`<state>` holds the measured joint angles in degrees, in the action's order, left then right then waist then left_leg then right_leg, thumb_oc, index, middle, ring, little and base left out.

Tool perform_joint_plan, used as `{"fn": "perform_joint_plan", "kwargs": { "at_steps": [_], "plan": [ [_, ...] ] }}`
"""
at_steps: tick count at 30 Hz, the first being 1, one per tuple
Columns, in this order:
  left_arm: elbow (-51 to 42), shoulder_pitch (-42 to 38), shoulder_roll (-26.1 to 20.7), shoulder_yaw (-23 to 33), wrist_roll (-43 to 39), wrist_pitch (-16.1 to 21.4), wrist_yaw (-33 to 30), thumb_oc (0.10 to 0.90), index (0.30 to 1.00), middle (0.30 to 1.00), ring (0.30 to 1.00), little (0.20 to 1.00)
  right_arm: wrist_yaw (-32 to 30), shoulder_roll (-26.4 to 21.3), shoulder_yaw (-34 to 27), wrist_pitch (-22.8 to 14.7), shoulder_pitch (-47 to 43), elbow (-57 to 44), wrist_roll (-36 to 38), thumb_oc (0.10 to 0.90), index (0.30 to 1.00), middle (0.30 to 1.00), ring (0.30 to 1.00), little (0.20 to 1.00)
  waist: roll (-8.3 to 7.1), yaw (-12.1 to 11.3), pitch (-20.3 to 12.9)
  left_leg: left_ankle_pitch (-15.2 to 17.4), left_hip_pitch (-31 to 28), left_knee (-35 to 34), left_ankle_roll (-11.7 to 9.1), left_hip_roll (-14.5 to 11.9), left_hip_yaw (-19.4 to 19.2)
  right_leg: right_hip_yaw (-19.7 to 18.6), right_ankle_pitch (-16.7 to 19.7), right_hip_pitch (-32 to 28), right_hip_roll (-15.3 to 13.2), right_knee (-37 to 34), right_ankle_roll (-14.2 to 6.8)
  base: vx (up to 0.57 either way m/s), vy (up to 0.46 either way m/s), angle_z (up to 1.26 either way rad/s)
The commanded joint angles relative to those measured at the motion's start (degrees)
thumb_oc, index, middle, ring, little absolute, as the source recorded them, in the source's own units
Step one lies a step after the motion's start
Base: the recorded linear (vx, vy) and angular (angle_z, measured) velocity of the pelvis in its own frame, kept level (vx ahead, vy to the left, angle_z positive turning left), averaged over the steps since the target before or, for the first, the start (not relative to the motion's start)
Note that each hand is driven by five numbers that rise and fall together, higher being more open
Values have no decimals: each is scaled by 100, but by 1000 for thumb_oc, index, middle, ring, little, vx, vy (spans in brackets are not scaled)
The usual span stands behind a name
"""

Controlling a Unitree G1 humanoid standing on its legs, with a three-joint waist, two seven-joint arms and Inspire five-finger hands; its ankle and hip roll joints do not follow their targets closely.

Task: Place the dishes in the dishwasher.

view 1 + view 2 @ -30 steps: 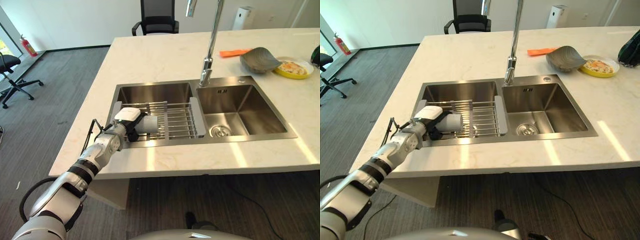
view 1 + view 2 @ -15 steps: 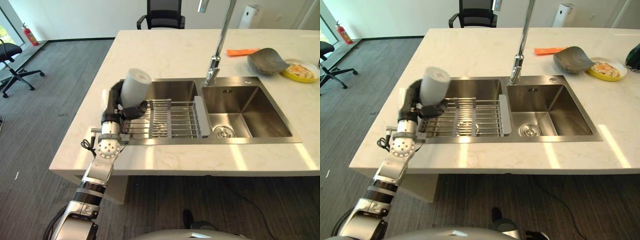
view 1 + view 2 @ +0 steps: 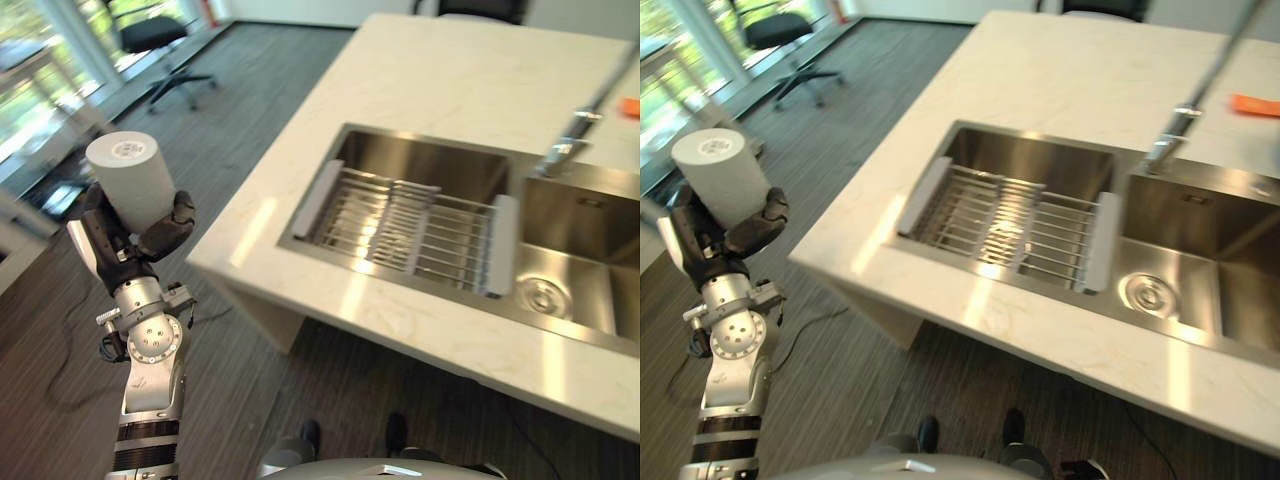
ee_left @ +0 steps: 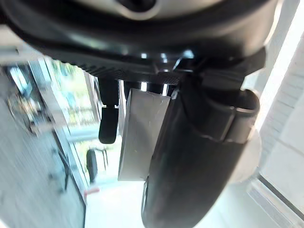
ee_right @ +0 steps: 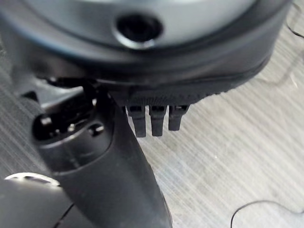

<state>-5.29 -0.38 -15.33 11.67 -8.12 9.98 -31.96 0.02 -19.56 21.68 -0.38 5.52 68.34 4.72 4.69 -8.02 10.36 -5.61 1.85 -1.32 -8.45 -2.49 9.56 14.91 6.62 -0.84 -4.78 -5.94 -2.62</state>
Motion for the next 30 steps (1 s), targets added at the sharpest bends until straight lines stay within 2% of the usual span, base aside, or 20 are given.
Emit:
{"fn": "perform_joint_plan", "kwargs": {
  "at_steps": [1,2,4,6,7,8,9,10,11,14,16,17,18,19,20,21,22,23,25,30],
  "plan": [
    [-922,-455,-554,367,364,945,-282,400,300,300,300,300,30,296,-300,-483,-945,-161,27,800,900,900,900,900,-322,-40,-26,-7,335,25,-108,-300,-562,405,-955,-221,-459,94,-282,-174,-41,181],
    [-921,-456,-534,345,352,953,-251,400,300,300,300,300,56,284,-326,-499,-914,-224,75,800,900,900,900,900,-325,59,-91,80,283,196,-84,-439,-809,620,-962,-217,-481,94,-238,-223,-31,172],
    [-1042,-466,-572,312,558,991,-248,400,300,300,300,300,10,317,-529,-577,-749,-330,275,800,900,900,900,900,-359,330,-243,296,-268,543,-218,-1126,-2072,1297,-1046,-281,-615,94,-187,-209,84,168],
    [-1101,-452,-646,313,749,992,-267,400,300,300,300,300,-21,346,-619,-598,-673,-346,340,800,900,900,900,900,-344,387,-273,274,-471,434,-318,-1343,-2388,1539,-1024,-342,-680,103,-212,-93,131,184],
    [-1151,-452,-700,309,839,996,-295,400,300,300,300,300,-64,376,-713,-615,-652,-359,384,800,900,900,900,900,-358,450,-319,164,-584,344,-396,-1564,-2814,1786,-931,-381,-788,121,-255,-86,320,178],
    [-1098,-562,-753,267,897,946,-375,400,300,300,300,300,-108,430,-808,-591,-625,-371,414,800,900,900,900,900,-370,589,-435,-132,-700,172,-547,-1970,-3554,2204,-707,-417,-1043,150,-361,-118,269,139],
    [-1097,-563,-755,264,899,945,-378,400,300,300,300,300,-109,432,-809,-590,-623,-373,413,800,900,900,900,900,-370,595,-435,-148,-706,152,-549,-1967,-3548,2213,-706,-422,-1042,149,-363,-110,287,147],
    [-1111,-621,-778,239,907,933,-353,400,300,300,300,300,-107,442,-858,-586,-567,-436,439,800,900,900,900,900,-365,655,-498,-246,-721,127,-587,-2124,-4037,2483,-614,-466,-1177,176,-391,-28,191,173],
    [-1079,-630,-763,190,952,869,-330,400,300,300,300,300,-129,463,-895,-570,-503,-466,484,800,900,900,900,900,-341,685,-550,-251,-723,-94,-575,-2056,-4094,2642,-518,-540,-1217,184,-437,48,434,243],
    [-1196,-483,-902,216,1496,642,-235,400,300,300,300,300,-377,668,-1214,-484,-523,-267,733,800,900,900,900,900,-276,420,-648,73,-546,-267,-327,-1615,-3668,2901,31,-758,-1712,281,-699,102,398,147],
    [-1369,-433,-942,175,1563,604,-138,400,300,300,300,300,-439,779,-1346,-462,-547,-82,788,800,900,900,900,900,-373,322,-647,234,-463,-277,-147,-1365,-3536,3024,125,-888,-1940,400,-788,140,390,79],
    [-1505,-449,-984,-26,1653,599,-66,400,300,300,300,300,-439,1046,-1241,-462,-447,-98,736,800,900,900,900,900,-473,188,-570,507,-369,-294,119,-981,-3245,3003,233,-1008,-2156,940,-911,173,343,73],
    [-1512,-447,-997,-40,1661,590,-70,400,300,300,300,300,-447,1065,-1247,-460,-432,-111,733,800,900,900,900,900,-511,206,-570,522,-365,-295,155,-931,-3228,3030,229,-1011,-2222,993,-936,247,337,123],
    [-1507,-496,-1046,-206,1655,578,-93,400,300,300,300,300,-461,1110,-1242,-487,-407,-220,813,800,900,900,900,900,-572,360,-491,634,-370,-309,277,-759,-3043,2566,192,-842,-2229,1448,-971,259,352,170],
    [-1395,-723,-1134,-626,1606,648,-172,400,300,300,300,300,-443,1055,-1177,-600,-495,-536,1026,800,900,900,900,900,-598,787,-269,638,-408,-368,335,-617,-2682,967,-237,-68,-1668,1959,-828,348,411,216],
    [-1362,-806,-1138,-755,1650,630,-201,400,300,300,300,300,-417,1054,-1094,-615,-507,-660,1095,800,900,900,900,900,-564,809,-223,619,-420,-368,361,-580,-2518,544,-459,167,-1335,2058,-787,239,286,179],
    [-1354,-814,-1136,-760,1655,630,-208,400,300,300,300,300,-419,1049,-1094,-609,-503,-669,1100,800,900,900,900,900,-556,799,-222,628,-423,-368,351,-596,-2525,532,-492,189,-1327,2102,-776,153,94,125],
    [-1327,-922,-1180,-910,1719,599,-217,400,300,300,300,300,-407,1032,-1014,-670,-497,-880,1205,800,900,900,900,900,-526,968,-189,591,-405,-368,348,-573,-2225,-36,-786,404,-811,1980,-667,145,34,120],
    [-1124,-1225,-1164,-1151,1723,636,-206,400,300,300,300,300,-416,978,-819,-735,-571,-1033,1346,800,900,900,900,900,-608,1119,-186,615,-412,-368,301,-474,-1762,-673,-893,422,-399,979,-548,307,-48,137],
    [-1157,-1234,-1084,-1031,1774,542,-234,400,300,300,300,300,-555,1078,-831,-724,-639,-922,1347,800,900,900,900,900,-850,736,-263,657,-546,-368,212,-524,-1705,267,-512,84,-768,502,-670,111,-110,89]
  ]
}}
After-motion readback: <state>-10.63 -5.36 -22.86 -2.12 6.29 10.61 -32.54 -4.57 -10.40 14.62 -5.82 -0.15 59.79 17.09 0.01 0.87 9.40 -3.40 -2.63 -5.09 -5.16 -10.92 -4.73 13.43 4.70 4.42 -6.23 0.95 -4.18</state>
